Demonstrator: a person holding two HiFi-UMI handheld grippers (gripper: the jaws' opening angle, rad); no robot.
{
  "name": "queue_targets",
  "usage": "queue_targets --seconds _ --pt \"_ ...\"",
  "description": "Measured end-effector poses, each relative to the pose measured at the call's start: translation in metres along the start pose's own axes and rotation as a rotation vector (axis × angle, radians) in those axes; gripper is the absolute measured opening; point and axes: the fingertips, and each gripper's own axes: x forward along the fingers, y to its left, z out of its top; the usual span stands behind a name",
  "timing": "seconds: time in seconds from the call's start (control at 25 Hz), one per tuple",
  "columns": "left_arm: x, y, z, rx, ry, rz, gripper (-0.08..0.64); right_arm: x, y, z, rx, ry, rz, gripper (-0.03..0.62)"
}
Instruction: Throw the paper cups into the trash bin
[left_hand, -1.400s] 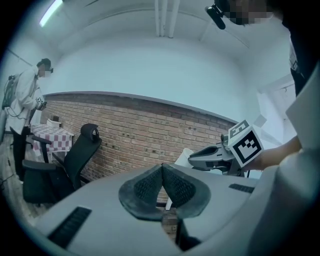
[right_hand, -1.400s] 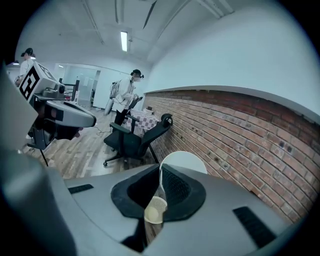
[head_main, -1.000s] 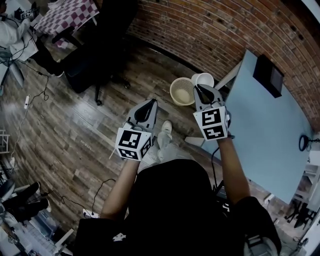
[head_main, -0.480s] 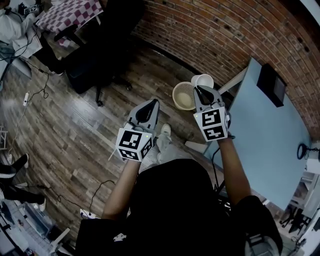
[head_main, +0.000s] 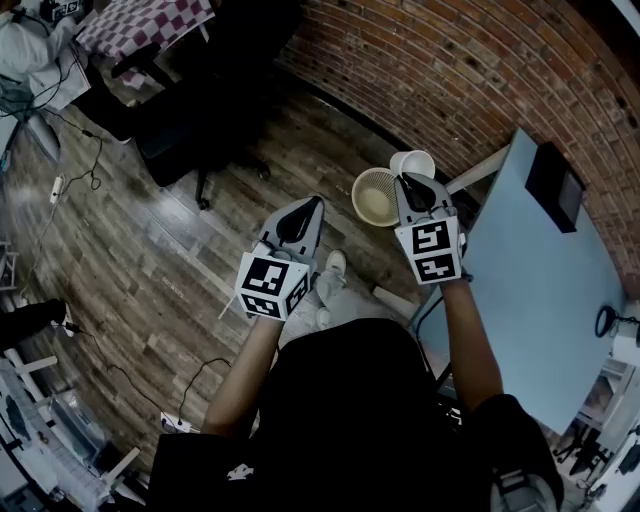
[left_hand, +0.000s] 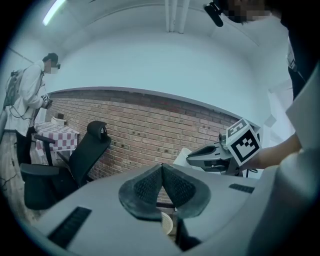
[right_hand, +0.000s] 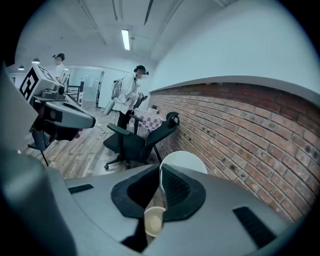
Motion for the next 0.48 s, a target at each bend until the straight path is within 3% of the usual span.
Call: queue_targets --seconds 0.48 --pt "0.074 0.028 0.002 0.024 0.074 -0.031 0.009 0.058 -0.048 -0.015 0.101 0.023 -0.012 0.02"
